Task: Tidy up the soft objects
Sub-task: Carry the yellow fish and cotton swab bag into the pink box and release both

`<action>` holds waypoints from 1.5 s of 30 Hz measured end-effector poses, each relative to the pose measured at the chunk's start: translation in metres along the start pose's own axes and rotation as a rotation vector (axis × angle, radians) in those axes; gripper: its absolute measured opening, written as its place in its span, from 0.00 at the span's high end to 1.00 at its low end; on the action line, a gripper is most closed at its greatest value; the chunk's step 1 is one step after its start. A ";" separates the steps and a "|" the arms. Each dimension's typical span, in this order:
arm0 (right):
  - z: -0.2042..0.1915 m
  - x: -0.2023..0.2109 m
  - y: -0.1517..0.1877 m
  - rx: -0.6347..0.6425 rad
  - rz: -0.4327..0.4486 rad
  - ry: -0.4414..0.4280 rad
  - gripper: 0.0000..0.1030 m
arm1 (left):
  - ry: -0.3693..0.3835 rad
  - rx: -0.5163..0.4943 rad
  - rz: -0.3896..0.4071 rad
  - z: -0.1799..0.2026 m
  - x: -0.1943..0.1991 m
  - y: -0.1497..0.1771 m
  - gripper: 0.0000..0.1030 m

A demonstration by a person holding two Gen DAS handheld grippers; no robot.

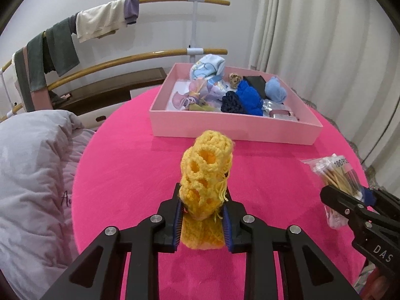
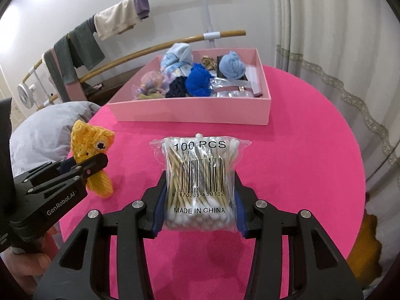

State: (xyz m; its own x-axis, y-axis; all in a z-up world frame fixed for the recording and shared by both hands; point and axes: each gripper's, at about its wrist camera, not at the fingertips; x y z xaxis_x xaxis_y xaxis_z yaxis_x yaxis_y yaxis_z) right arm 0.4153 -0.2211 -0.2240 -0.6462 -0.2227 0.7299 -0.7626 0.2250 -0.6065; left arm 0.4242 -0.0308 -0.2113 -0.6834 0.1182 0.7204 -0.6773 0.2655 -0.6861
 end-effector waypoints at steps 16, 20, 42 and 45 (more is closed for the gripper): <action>-0.015 0.058 0.002 0.014 0.106 -0.044 0.59 | -0.010 -0.009 0.092 0.008 0.088 0.014 0.77; -0.014 0.063 -0.001 0.013 0.115 -0.049 0.59 | -0.009 -0.012 0.098 0.009 0.096 0.013 0.77; -0.030 0.048 -0.105 0.047 0.203 -0.111 0.58 | -0.036 0.007 0.182 -0.035 0.046 -0.097 0.77; -0.035 0.037 -0.126 0.050 0.207 -0.117 0.58 | -0.036 0.006 0.192 -0.043 0.030 -0.118 0.77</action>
Point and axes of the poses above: each gripper's, at about its wrist camera, not at the fingertips, and x roughly against the way its jaws point, z to its right, y to its underside, and after that the axes turned 14 degrees about -x, right-handed
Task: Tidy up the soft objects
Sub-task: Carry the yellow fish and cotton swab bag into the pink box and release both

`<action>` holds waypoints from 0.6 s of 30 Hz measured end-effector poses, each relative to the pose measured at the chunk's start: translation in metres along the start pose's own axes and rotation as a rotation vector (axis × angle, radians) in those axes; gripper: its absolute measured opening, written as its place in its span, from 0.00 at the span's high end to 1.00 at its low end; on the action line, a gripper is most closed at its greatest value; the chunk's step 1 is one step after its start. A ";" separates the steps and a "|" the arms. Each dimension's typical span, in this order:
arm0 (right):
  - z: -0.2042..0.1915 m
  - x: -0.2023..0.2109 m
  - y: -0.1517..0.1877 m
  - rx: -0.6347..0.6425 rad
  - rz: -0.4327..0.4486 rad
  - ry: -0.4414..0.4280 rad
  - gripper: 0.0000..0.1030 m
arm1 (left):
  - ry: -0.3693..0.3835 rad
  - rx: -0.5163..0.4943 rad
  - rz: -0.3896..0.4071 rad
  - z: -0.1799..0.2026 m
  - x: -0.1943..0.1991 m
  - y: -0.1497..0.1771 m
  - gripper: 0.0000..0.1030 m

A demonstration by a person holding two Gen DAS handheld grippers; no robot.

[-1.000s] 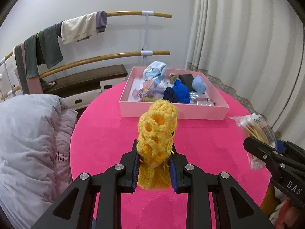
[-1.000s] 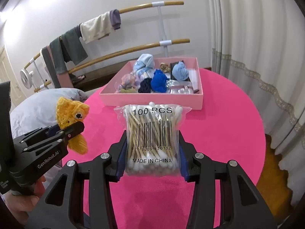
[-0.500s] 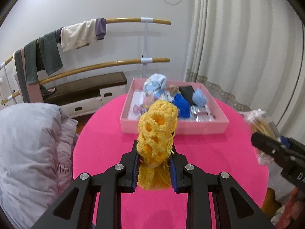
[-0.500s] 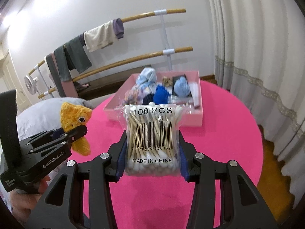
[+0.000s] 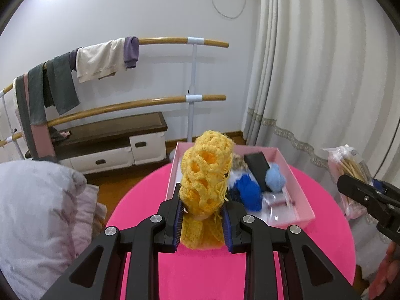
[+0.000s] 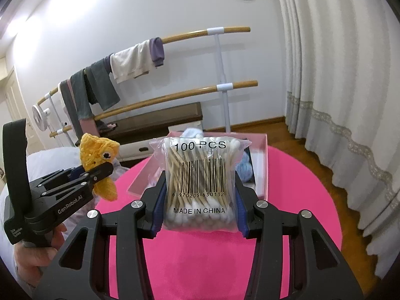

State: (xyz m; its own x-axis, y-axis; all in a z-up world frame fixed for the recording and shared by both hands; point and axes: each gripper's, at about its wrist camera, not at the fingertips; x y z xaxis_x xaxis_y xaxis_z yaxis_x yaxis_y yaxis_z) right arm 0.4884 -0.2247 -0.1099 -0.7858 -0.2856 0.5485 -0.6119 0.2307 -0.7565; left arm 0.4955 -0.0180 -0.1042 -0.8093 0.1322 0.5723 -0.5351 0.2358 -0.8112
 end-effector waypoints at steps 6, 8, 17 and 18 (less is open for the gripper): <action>0.002 -0.032 -0.029 -0.020 -0.011 -0.020 0.58 | 0.019 -0.009 -0.016 -0.012 -0.053 -0.031 0.77; 0.004 -0.046 -0.039 -0.033 -0.022 -0.026 0.58 | 0.028 -0.010 -0.026 -0.015 -0.074 -0.041 0.77; 0.019 -0.107 -0.064 -0.078 -0.087 -0.031 0.58 | 0.045 -0.015 -0.073 -0.023 -0.160 -0.073 0.77; 0.020 -0.114 -0.065 -0.081 -0.096 -0.029 0.58 | 0.046 -0.014 -0.075 -0.024 -0.167 -0.076 0.77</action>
Point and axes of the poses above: each gripper's, at about its wrist camera, not at the fingertips, and x roughly against the way its jaws point, z to its right, y to its underside, and after that the axes turned 14 degrees about -x, right-handed
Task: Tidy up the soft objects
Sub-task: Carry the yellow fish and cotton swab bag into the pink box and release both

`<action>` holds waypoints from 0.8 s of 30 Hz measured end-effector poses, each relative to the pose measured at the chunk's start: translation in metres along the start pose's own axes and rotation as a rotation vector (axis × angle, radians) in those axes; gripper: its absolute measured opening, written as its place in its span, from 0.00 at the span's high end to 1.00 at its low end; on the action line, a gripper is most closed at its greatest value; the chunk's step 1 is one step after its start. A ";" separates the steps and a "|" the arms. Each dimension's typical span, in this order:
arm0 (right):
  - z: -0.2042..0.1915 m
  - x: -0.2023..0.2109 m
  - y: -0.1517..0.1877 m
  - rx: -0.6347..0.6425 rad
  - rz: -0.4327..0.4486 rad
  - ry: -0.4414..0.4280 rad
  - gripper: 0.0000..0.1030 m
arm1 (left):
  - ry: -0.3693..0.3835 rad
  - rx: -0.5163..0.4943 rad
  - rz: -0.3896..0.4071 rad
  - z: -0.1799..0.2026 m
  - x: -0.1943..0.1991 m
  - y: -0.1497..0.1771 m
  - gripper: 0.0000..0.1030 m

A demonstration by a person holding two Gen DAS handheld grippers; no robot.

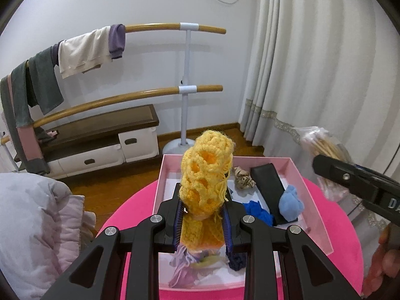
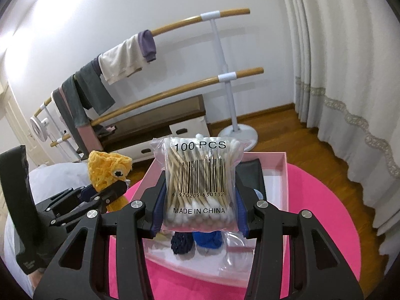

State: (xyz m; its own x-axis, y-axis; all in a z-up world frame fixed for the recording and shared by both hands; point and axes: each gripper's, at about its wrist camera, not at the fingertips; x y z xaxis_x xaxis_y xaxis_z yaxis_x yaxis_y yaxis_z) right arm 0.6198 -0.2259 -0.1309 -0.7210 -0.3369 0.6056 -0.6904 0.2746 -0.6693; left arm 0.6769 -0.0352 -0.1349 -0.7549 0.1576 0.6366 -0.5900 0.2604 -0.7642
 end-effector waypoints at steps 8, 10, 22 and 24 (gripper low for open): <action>0.005 -0.042 -0.007 -0.011 -0.055 0.013 0.58 | 0.023 -0.006 -0.031 -0.002 -0.051 -0.015 0.77; 0.007 -0.049 -0.007 -0.014 -0.067 0.019 0.58 | 0.031 -0.007 -0.038 -0.003 -0.062 -0.016 0.77; 0.026 -0.080 -0.003 -0.079 -0.122 0.040 0.23 | 0.006 -0.023 -0.064 0.002 -0.100 -0.017 0.25; 0.028 -0.077 -0.001 -0.083 -0.117 0.040 0.15 | -0.006 -0.017 -0.048 0.000 -0.098 -0.015 0.15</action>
Point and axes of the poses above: each gripper's, at about its wrist camera, not at the fingertips, and x roughly against the way its jaws point, z to its right, y to its underside, and after that the axes turned 14 degrees about -x, right-handed
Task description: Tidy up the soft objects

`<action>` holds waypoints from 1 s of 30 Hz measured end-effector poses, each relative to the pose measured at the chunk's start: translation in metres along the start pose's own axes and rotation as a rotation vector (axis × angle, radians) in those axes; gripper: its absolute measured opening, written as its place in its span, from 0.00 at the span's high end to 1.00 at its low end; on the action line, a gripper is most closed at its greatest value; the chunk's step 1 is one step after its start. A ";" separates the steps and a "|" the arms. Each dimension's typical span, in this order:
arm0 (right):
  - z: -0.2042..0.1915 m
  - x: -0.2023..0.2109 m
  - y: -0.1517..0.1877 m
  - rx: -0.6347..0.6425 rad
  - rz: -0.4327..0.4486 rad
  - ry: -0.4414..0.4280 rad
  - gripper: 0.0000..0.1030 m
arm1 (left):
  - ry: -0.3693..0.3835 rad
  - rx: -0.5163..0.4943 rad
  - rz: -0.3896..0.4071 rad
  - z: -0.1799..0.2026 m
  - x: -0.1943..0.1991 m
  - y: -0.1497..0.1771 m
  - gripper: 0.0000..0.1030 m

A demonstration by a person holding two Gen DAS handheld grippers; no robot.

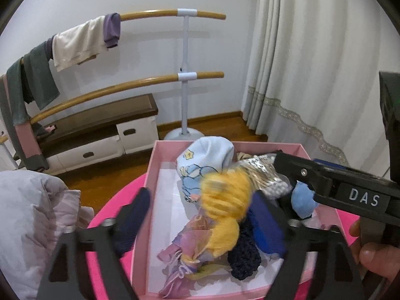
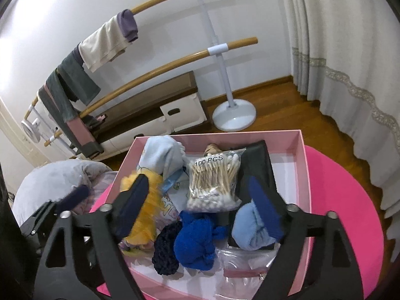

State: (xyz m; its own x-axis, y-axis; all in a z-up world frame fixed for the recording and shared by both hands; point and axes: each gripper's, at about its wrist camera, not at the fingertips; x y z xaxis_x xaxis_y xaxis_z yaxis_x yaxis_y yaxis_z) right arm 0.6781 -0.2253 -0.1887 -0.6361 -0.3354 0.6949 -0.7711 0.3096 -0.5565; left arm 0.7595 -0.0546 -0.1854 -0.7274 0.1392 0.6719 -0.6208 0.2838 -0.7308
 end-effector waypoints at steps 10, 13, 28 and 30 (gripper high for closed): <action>0.000 0.033 0.013 -0.017 0.050 0.008 0.00 | -0.101 -0.031 0.046 0.021 0.046 0.035 0.00; -0.004 0.052 0.021 -0.021 0.080 0.007 0.00 | -0.132 -0.051 0.069 0.028 0.066 0.046 0.00; -0.017 0.214 0.101 0.014 0.290 0.041 0.00 | -0.144 -0.018 0.185 0.052 0.214 0.114 0.00; -0.016 0.233 0.117 0.011 0.313 0.032 0.00 | -0.147 -0.017 0.193 0.055 0.232 0.127 0.00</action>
State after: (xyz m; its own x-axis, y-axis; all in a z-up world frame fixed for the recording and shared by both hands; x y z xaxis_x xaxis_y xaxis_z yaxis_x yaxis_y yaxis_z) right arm 0.4404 -0.2532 -0.0842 -0.8416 -0.1969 0.5029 -0.5382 0.3833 -0.7506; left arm 0.4962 -0.0381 -0.1289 -0.8674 0.0533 0.4947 -0.4622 0.2819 -0.8408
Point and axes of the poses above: each gripper's, at about its wrist camera, not at the fingertips, and x roughly against the way its jaws point, z to its right, y to its underside, and after that the axes turned 14 degrees about -x, right-handed
